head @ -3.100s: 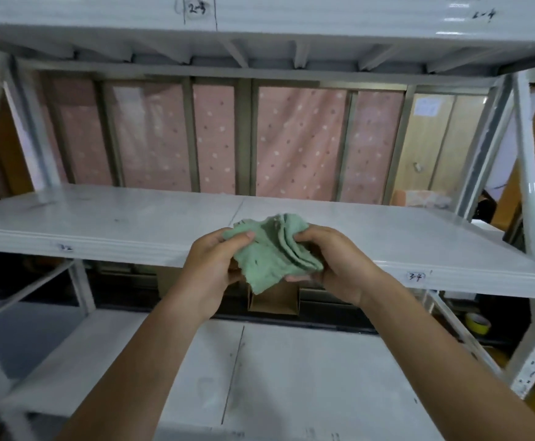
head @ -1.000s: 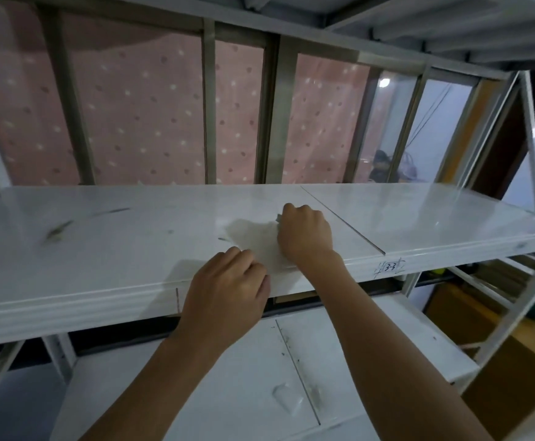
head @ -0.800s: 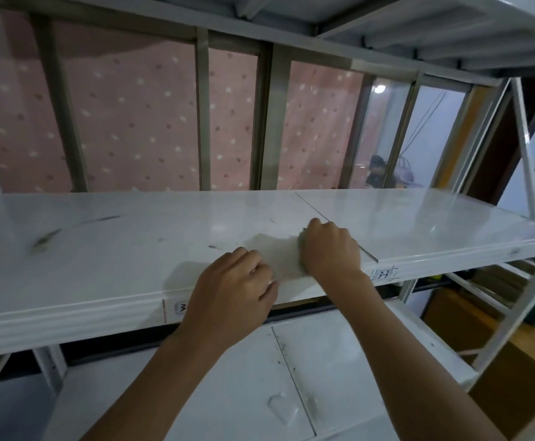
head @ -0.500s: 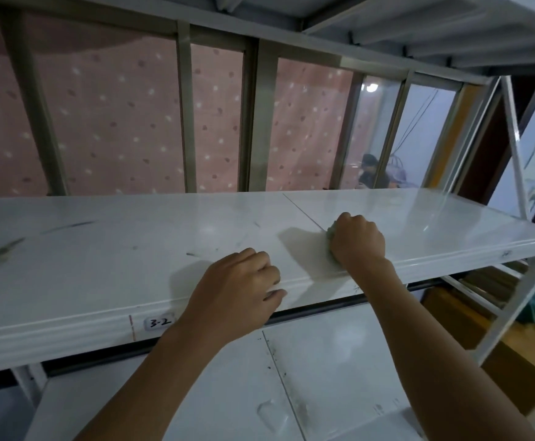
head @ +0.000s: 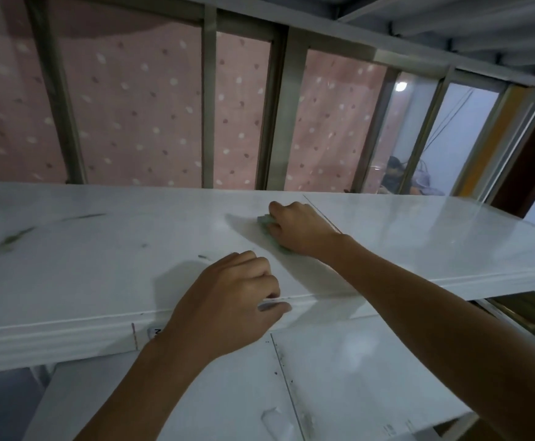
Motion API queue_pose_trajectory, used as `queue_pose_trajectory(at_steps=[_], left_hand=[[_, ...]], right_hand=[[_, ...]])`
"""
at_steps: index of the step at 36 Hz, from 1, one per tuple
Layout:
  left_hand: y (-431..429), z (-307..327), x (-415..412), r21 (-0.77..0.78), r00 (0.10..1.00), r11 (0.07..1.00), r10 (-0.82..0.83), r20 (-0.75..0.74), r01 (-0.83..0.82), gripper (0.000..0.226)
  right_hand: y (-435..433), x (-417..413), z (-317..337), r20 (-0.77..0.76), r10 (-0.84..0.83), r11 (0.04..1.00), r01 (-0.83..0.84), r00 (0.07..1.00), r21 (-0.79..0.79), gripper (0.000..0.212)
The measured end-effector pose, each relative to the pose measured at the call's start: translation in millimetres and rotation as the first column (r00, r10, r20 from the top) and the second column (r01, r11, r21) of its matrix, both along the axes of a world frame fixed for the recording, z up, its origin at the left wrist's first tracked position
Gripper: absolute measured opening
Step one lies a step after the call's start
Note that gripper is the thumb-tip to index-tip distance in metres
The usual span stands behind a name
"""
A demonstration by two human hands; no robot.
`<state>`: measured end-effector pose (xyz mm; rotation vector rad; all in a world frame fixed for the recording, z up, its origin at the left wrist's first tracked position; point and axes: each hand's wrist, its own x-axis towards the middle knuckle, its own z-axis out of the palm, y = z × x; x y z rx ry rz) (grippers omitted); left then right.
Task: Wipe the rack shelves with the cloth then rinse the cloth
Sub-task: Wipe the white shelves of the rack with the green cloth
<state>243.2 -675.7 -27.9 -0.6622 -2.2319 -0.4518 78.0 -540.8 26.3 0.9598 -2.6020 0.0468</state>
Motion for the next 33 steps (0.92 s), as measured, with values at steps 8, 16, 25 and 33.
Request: queue_pose_trajectory(at_steps=[8,16,25,33], left_hand=[[2.5,4.8,-0.3,0.018,0.994,1.0,0.005,0.105,-0.007,0.029],[2.8,8.6,-1.7,0.141,0.968,0.99,-0.005,0.252,-0.031,0.031],[-1.0,7.8,-2.0,0.17,0.958,0.985,-0.032,0.287,-0.018,0.029],[-0.4,6.8,-1.3,0.153,0.967,0.988,-0.019,0.255,-0.021,0.033]], right_hand=[[41.2,19.2,-8.5,-0.082,0.043,0.998,-0.039,0.996,0.055,0.029],[82.5,-51.3,-5.8,-0.035,-0.312,0.949,0.313,0.95,0.033,0.035],[20.1,-106.8,7.7,0.025,-0.167,0.985,0.165,0.986,0.048,0.039],[7.0,-35.8,0.3,-0.085,0.479,0.878,-0.479,0.874,0.019,0.025]])
